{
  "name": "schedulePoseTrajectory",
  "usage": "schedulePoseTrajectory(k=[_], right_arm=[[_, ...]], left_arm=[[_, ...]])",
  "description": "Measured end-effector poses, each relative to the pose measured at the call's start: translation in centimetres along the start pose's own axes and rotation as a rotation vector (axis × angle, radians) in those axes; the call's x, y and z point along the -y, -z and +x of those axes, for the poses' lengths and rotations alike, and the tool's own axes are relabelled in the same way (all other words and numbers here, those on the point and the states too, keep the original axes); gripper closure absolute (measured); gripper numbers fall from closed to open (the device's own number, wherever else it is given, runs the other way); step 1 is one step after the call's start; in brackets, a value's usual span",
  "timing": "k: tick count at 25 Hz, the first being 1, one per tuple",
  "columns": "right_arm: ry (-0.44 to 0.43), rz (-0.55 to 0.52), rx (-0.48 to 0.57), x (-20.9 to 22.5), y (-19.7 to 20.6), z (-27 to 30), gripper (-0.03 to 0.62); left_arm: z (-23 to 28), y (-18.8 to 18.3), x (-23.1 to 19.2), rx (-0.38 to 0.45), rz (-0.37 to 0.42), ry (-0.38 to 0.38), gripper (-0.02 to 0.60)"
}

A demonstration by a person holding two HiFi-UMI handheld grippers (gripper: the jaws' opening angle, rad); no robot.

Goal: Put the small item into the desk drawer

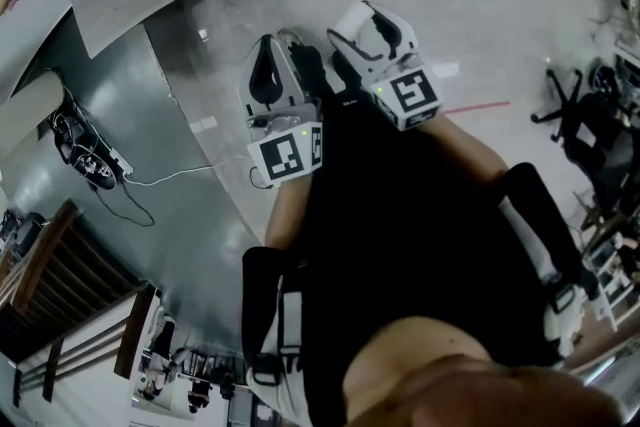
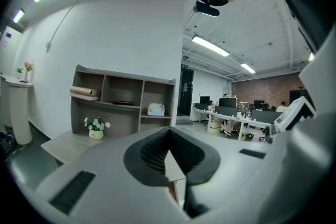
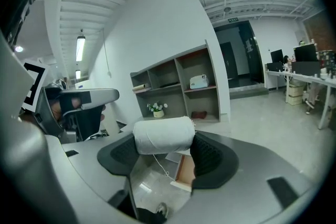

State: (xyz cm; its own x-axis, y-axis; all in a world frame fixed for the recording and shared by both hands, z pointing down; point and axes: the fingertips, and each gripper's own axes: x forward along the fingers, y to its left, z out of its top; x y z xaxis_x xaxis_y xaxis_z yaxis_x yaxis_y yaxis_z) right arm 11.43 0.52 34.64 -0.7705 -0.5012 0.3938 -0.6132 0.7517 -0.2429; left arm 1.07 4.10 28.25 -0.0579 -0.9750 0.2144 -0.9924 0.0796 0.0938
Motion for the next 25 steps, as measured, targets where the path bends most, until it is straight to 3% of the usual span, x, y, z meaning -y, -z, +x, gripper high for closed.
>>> schedulePoseTrajectory(k=[8, 25], right_arm=[[-0.008, -0.035, -0.047, 0.6, 1.3, 4.8, 0.321], [0.060, 0.020, -0.174, 3.1, 6.2, 15.4, 0.321]], left_arm=[[2.4, 1.6, -2.6, -0.014, -0.046, -0.019, 0.592], [7.9, 2.4, -7.1, -0.029, -0.111, -0.028, 0.592]])
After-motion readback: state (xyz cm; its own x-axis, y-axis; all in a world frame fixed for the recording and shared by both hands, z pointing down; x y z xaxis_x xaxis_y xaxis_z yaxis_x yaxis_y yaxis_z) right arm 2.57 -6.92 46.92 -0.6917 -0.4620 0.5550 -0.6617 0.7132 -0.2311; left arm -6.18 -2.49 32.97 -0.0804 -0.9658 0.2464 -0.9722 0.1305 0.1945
